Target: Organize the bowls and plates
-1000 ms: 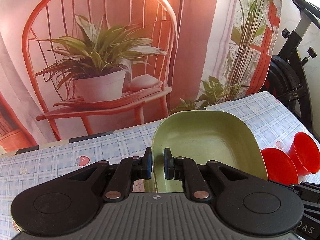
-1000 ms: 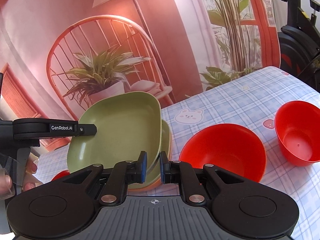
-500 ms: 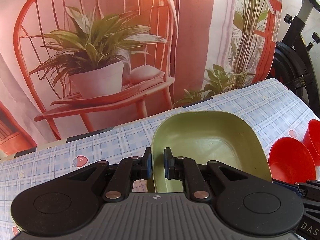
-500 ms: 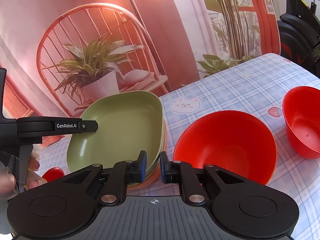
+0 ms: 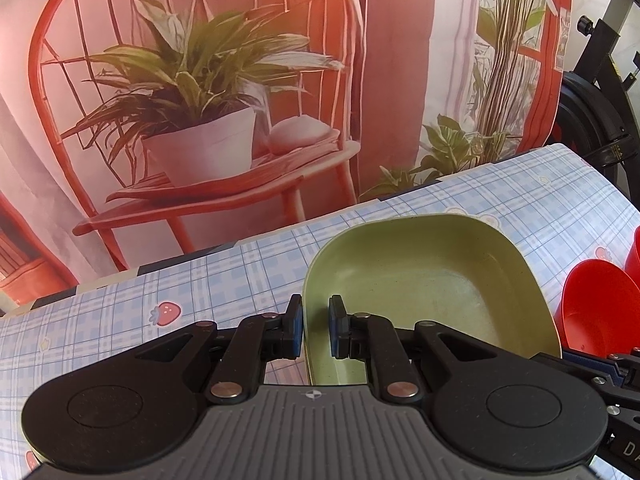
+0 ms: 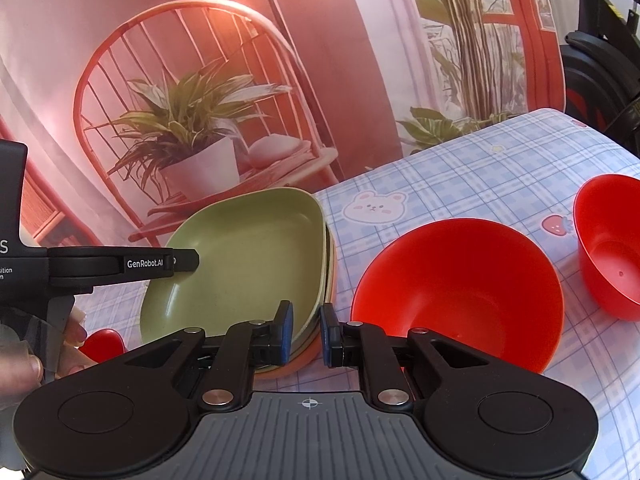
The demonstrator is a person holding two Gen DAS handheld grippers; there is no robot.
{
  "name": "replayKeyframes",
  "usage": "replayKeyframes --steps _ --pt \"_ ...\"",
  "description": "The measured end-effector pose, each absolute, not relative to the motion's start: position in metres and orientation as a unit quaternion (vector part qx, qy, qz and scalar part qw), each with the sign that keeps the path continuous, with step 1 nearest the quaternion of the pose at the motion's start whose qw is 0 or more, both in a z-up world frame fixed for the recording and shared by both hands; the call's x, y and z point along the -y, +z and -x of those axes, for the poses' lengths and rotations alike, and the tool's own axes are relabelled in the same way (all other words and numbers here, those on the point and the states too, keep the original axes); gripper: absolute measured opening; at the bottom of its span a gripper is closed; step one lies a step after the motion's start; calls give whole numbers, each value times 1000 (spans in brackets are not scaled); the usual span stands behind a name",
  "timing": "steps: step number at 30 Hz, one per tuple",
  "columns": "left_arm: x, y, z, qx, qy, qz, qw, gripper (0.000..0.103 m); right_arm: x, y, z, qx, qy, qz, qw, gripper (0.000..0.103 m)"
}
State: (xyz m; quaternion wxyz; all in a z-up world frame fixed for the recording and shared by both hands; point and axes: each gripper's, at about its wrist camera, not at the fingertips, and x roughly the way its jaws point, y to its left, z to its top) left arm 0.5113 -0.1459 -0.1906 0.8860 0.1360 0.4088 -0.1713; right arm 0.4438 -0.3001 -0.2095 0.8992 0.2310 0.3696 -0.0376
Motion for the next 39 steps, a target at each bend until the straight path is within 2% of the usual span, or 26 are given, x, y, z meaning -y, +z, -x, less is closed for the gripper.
replayKeyframes --steps 12,31,39 --pt "146 -196 -516 -418 -169 -138 882 16 299 -211 -445 -368 -39 -224 902 14" --pt "142 -192 -505 -416 -165 -122 886 18 285 -212 -434 -369 -37 -186 910 21" --pt "135 -172 -491 -406 -156 -111 894 18 283 -195 -426 -358 -43 -183 915 20"
